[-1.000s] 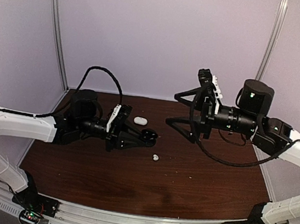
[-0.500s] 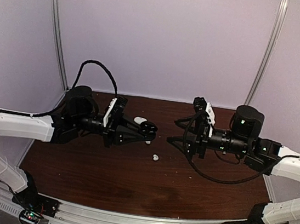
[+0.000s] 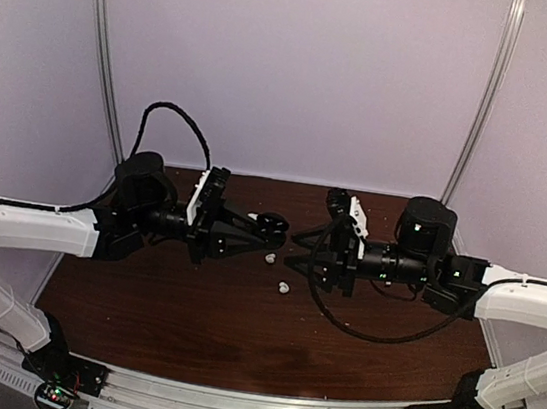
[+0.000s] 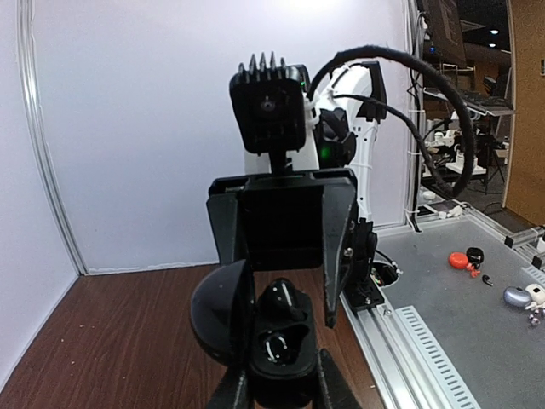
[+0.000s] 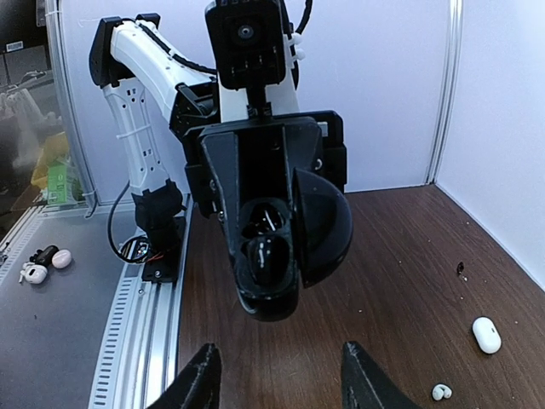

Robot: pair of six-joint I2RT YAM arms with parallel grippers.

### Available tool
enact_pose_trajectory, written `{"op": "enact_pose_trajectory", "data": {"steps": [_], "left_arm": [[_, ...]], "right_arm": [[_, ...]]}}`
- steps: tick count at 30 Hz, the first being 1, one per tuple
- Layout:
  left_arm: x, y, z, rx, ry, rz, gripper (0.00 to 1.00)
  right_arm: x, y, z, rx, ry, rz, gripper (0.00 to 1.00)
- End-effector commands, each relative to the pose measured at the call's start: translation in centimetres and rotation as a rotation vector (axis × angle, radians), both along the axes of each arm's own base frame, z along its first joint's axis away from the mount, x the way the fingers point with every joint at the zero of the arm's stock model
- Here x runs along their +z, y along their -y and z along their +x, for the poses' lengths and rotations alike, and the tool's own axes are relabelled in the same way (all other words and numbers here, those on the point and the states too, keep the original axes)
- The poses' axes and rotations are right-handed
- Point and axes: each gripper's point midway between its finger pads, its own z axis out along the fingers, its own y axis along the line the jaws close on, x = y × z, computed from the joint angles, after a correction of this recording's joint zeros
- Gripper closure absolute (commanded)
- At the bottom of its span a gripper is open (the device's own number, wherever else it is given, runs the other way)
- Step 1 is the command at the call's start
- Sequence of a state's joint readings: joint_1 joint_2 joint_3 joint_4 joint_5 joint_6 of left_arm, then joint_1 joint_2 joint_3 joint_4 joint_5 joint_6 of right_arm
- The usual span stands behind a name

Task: Insert the wireless bluetooth earbuds into the charging case
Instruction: Pass from the left arm to the right

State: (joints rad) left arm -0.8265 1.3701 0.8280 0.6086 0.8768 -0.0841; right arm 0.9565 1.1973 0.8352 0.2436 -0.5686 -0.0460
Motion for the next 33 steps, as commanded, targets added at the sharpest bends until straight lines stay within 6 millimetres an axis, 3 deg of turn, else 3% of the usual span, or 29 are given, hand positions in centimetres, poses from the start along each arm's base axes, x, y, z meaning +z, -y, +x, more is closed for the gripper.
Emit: {"op": "enact_pose_trajectory", "data": {"steps": [1, 33], "left_arm": [[2.0, 0.3, -0.2, -0.021, 0.044, -0.061, 0.91], [2.0, 0.9, -0.3, -0.035, 0.039, -0.084, 0.91]], "right_arm": [[2.5, -0.7, -0.5, 0.036, 0.040, 0.067, 0.53], [3.3, -2.6, -0.5, 0.077, 0.033, 0.113, 0.73]]}}
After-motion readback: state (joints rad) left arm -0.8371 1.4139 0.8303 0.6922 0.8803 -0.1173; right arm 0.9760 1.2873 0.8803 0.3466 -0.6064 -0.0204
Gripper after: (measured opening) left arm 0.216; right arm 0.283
